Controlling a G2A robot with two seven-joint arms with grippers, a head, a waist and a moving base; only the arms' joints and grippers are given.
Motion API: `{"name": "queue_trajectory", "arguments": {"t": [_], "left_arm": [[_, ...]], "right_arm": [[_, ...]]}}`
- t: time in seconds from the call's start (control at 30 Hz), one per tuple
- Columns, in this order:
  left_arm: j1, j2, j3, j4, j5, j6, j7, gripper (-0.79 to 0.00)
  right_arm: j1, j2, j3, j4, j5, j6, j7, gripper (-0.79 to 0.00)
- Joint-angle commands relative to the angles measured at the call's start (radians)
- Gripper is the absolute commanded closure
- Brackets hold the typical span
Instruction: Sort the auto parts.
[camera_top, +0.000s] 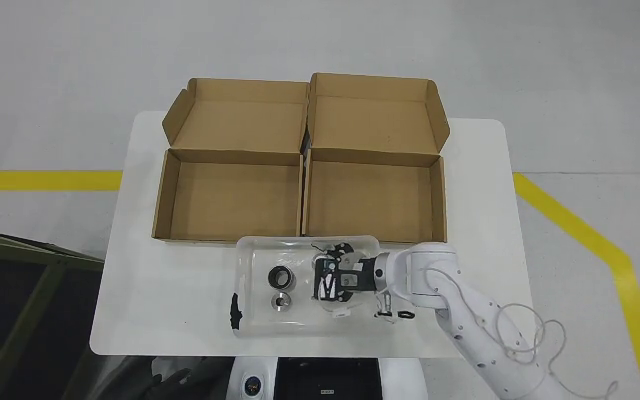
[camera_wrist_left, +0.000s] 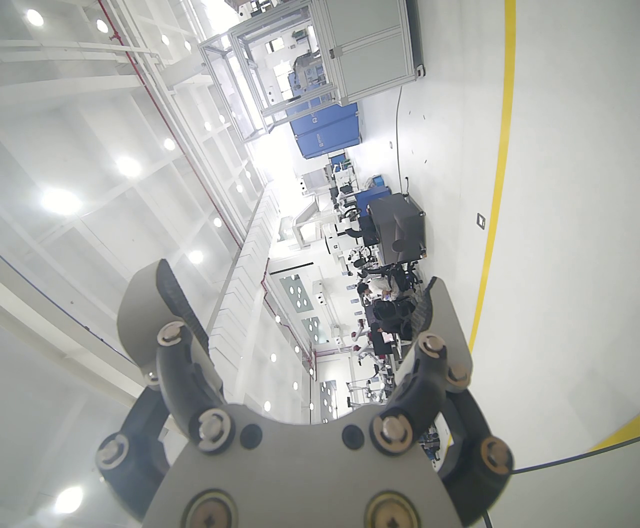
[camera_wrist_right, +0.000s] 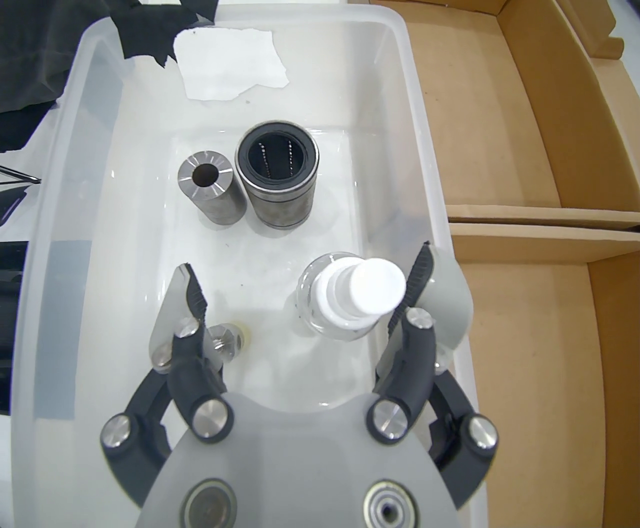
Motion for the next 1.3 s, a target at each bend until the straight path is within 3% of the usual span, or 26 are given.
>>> {"name": "queue_trajectory", "arguments": {"t": [0.0,0.1,0.27,0.37,0.4,0.83,1.27], "left_arm": [[0.0,0.0,0.0,0.0,0.0,0.0,0.0,-0.785],[0.0,0.0,0.0,0.0,0.0,0.0,0.0,-0.785],[0.0,0.0,0.0,0.0,0.0,0.0,0.0,-0.785],[0.0,0.0,0.0,0.0,0.0,0.0,0.0,-0.785],[0.0,0.0,0.0,0.0,0.0,0.0,0.0,-0.785],[0.0,0.0,0.0,0.0,0.0,0.0,0.0,-0.785],[0.0,0.0,0.0,0.0,0.0,0.0,0.0,-0.785]], "right_arm": [[0.004,0.0,-0.001,0.009,0.004,0.002,-0.003,-0.536],[0.013,0.001,0.0,0.025,0.009,0.01,-0.008,-0.391],[0.024,0.002,-0.001,0.044,0.02,0.012,-0.018,-0.308],[0.031,0.003,0.0,0.053,0.03,0.009,-0.03,-0.108],[0.034,0.004,-0.001,0.052,0.032,0.001,-0.037,0.0],[0.008,0.03,0.05,-0.021,0.111,-0.118,-0.2,0.0],[0.0,0.087,0.114,-0.069,0.248,-0.118,-0.539,0.0]]}}
